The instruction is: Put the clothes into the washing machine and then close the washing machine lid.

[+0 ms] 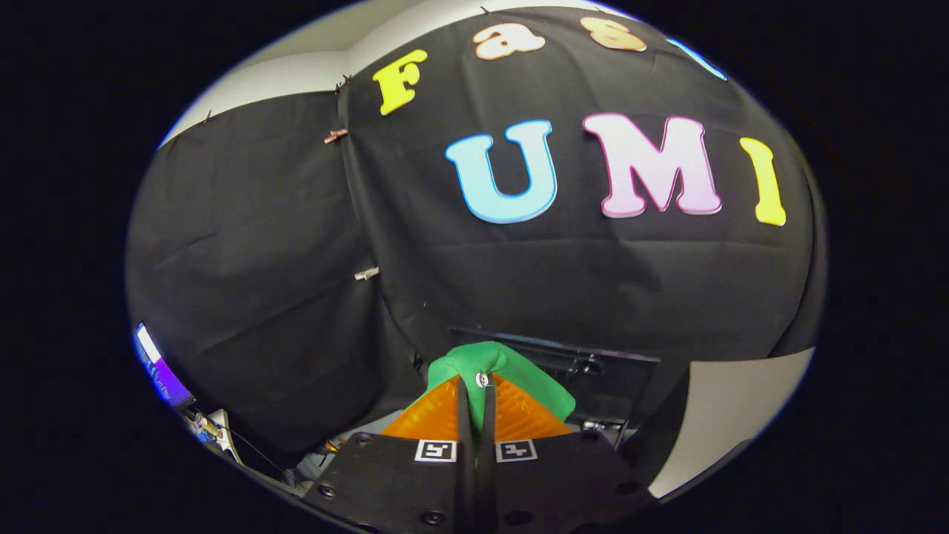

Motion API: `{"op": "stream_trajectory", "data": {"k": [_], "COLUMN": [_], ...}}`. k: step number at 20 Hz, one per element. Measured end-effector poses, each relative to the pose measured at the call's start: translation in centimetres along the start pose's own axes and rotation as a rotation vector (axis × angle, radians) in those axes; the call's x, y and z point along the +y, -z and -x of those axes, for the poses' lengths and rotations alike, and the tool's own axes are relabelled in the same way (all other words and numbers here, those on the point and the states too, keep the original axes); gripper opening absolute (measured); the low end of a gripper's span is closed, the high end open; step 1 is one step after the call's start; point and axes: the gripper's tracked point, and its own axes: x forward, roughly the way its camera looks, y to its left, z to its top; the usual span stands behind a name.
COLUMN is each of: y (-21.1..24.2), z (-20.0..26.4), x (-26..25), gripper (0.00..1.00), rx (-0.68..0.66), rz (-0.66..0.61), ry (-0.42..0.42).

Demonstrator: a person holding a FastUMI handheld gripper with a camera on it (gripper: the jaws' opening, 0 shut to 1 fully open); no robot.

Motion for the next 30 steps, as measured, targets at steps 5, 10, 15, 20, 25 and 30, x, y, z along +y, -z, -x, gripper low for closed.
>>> {"op": "stream_trajectory", "data": {"k": [5,10,15,20,25,30], "y": [6.8,11.8,14.3,14.6,14.6,13.3], "z": [-6.7,-9.4,-9.9,-9.8,-10.4,-9.7], "x": [-2.0,-3.8,-4.9,-5.4,-4.6,-3.7], "gripper": [0.05,0.05,0.05,0.09,0.65,1.0], "rx": [0.16,0.292,0.371,0.388,0.389,0.335], "rz": [-0.008,0.031,0.074,0.053,0.019,0.067], "ry": [-0.01,0.031,0.062,0.079,0.029,0.002]}}
